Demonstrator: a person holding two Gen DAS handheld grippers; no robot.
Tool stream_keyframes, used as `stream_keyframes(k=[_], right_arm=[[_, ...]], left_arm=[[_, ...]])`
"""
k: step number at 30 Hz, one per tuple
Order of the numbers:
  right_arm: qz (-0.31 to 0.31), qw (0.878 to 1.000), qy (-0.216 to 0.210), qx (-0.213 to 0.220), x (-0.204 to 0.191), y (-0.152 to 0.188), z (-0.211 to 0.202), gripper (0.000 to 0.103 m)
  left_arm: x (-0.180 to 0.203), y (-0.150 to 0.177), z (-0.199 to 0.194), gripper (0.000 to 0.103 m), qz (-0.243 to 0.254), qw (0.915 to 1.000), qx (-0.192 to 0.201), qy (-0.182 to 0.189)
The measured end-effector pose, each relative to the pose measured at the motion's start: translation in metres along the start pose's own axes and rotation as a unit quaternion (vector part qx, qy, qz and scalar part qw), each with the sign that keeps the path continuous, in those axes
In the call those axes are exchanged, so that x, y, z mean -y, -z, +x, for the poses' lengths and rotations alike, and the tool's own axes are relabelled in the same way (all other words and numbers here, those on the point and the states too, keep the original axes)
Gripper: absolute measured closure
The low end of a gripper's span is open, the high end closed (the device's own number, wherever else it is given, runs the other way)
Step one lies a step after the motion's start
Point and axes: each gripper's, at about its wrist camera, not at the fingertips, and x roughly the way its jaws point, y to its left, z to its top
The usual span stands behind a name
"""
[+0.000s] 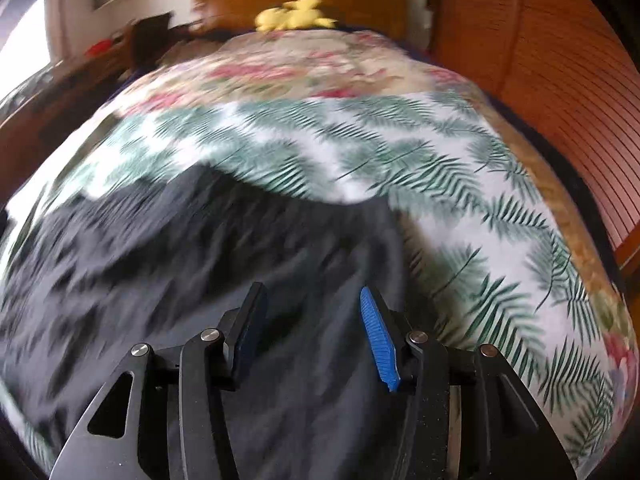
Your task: Fold large clothes
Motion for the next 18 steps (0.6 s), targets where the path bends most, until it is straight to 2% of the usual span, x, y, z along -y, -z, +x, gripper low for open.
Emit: stream_keyframes(k=[5,12,18], right_arm=[[-0.032,0.998,-0.051,0.005,-0.033,0.035,-0.023,0.053],[-0.082,0.989,-0.124,0.026,-0.094,0.073,-0.042,0.053],[-0.093,0.982,-0.157,0.047,-0.124,0.091,-0.047,0.053]], left_arm=[[0.006,0.013,-0.007,0.096,-0.016,0.9997,-0.009,-0.018],[0.002,0.027,-0.012,0.094,-0.038,0.9975,-0.026,-0.055],[-0.014,0.035,-0.021,0.089,-0.055,0.9939,-0.034,-0.090]])
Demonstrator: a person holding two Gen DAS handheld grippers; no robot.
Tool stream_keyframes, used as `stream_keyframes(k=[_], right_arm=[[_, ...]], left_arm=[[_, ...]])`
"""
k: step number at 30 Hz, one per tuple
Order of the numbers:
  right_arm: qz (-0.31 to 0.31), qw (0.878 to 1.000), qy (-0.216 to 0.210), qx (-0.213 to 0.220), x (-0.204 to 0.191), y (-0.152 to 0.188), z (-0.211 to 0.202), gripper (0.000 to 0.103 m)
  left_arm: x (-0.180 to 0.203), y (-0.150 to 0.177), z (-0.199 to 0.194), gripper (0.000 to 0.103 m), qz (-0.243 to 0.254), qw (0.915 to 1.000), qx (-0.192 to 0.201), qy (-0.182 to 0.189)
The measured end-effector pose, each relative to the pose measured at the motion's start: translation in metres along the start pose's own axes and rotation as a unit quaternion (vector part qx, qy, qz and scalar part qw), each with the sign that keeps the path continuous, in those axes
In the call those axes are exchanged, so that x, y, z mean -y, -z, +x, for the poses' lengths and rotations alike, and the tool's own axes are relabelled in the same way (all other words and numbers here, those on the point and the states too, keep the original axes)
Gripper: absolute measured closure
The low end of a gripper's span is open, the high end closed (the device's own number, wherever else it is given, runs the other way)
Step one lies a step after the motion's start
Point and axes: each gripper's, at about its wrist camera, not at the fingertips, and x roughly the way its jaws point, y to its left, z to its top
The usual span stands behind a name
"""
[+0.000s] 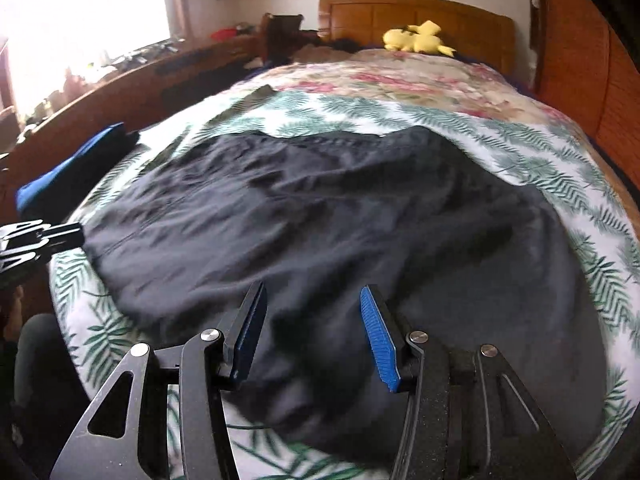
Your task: Fold large clothes
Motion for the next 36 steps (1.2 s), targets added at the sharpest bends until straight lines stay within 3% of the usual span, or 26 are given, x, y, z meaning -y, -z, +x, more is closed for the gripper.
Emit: stream_keyframes(k=[12,19,36], right_arm=[[-0.019,1.000,-0.005,-0.015,-0.002,0.020,0.009,0.053],[-0.038,0.999,0.005,-0.014,-0.007,0.028,0.004,0.053],[-0.072,0.997,0.030,-0.010,-0.015,0.034,0.007,0.052]], left_arm=[[-0.029,0.019,0.024,0.080,-0.031,0.9974,-0.049,-0.042],[-0.030,0.024,0.037,0.071,-0.036,0.9962,-0.063,-0.048],[-0.043,0.019,0.041,0.070,-0.118,0.9912,-0.058,0.016]])
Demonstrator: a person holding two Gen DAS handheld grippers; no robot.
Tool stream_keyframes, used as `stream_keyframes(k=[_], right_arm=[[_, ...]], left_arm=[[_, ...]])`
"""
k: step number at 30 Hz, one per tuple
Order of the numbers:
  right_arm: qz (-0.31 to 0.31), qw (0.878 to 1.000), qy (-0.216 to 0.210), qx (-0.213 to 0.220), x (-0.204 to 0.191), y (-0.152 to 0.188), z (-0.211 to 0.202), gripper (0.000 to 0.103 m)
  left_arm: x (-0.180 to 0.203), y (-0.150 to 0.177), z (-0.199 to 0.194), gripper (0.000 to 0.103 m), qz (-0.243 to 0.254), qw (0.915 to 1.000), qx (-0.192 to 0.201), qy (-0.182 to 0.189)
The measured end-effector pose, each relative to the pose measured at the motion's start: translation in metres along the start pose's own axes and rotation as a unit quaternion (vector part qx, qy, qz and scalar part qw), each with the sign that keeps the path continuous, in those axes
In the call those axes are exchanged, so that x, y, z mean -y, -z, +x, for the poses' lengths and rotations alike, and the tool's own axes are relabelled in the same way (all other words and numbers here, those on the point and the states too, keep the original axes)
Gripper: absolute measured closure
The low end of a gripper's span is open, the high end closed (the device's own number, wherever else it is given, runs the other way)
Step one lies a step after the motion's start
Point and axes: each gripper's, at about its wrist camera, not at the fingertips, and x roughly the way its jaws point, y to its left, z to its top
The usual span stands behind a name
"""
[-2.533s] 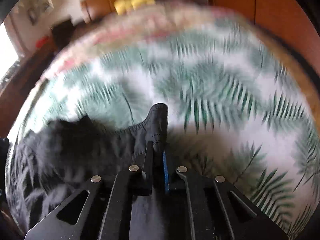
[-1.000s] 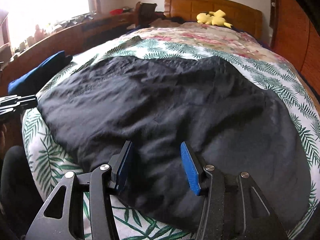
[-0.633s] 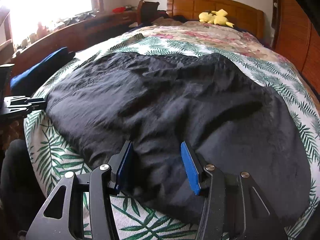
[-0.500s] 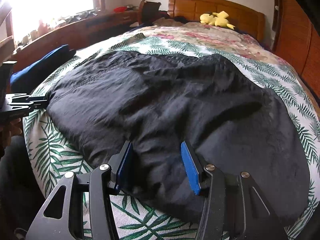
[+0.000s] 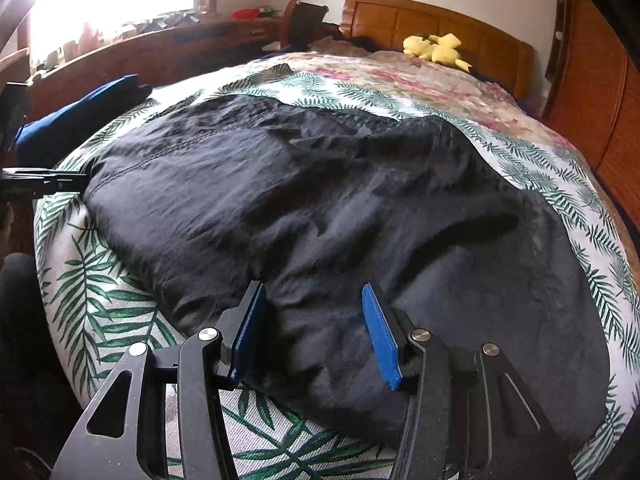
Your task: Fold large clothes
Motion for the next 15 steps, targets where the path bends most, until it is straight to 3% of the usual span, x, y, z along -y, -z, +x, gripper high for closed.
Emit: stream_keyframes(k=[7,9,10,15], right_arm=[[0.000,1.000,-0.003,-0.002,-0.001,0.000,0.000,0.052],[-0.001,1.000,-0.002,-0.002,-0.001,0.000,0.000,0.052],[-0.001,1.000,-0.003,-0.002,0.000,0.000,0.000,0.052],[0.002,1.000,-0.007,0.000,0.000,-0.001,-0.004,0.052]], left_arm=[[-0.001,-0.003,0.006,0.070,-0.016,0.9998,-0.006,0.009],[0.004,-0.006,0.002,0.082,-0.008,0.9997,-0.002,0.023],[0.007,-0.007,0.000,0.092,-0.002,0.9995,0.001,0.031],[0.051,-0.026,-0.035,0.100,0.064,0.9960,0.059,0.022]])
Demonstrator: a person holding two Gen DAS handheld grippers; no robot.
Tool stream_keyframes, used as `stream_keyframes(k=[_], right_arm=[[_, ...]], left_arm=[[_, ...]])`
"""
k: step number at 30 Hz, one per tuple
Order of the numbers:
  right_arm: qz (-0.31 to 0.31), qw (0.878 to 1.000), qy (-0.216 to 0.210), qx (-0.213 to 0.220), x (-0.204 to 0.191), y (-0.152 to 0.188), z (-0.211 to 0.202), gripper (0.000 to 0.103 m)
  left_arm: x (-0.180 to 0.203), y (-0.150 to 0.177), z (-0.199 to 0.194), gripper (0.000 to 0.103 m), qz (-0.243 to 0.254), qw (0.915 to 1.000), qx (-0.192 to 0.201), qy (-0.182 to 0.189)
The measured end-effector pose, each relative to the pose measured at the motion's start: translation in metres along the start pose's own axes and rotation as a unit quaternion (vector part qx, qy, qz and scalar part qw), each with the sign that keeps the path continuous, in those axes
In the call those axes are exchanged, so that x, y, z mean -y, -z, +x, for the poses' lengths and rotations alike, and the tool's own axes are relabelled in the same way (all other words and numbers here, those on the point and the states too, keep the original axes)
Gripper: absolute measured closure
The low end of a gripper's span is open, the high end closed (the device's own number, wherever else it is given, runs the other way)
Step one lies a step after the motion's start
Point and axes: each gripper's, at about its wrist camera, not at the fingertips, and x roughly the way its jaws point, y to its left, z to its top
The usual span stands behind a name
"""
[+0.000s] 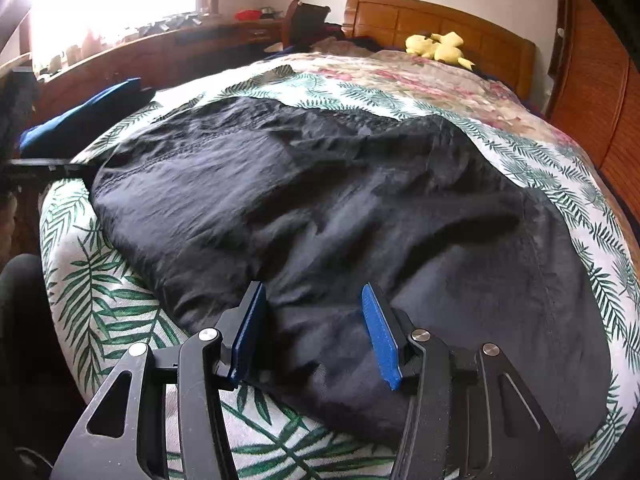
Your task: Fold large clothes
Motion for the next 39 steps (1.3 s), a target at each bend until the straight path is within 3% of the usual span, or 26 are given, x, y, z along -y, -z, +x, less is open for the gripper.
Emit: stream_keyframes(k=[5,11,18,23,28,32,39], right_arm=[[0.005,1.000,-0.002,0.010,0.011,0.006,-0.016,0.052],[0.037,0.999,0.016,0.029,0.045,0.026,-0.048,0.053],[0.100,0.993,0.029,0.048,0.098,0.060,-0.084,0.053],[0.129,0.989,0.034,0.057,0.126,0.077,-0.100,0.053],[0.148,0.987,0.030,0.052,0.143,0.088,-0.102,0.053],[0.148,0.987,0.033,0.052,0.141,0.093,-0.107,0.053],[0.140,0.988,0.037,0.059,0.135,0.081,-0.113,0.053]], left_arm=[[0.057,-0.044,-0.024,0.101,0.052,0.9975,0.049,0.004],[0.136,-0.080,-0.021,0.102,0.114,0.9903,0.073,0.034],[0.244,-0.098,0.006,0.102,0.163,0.9782,0.064,0.113],[0.315,-0.089,0.025,0.102,0.212,0.9633,0.036,0.160],[0.334,-0.075,0.038,0.102,0.223,0.9622,0.017,0.155],[0.319,-0.075,0.034,0.102,0.198,0.9658,0.002,0.167],[0.298,-0.073,0.005,0.099,0.204,0.9649,0.038,0.161]])
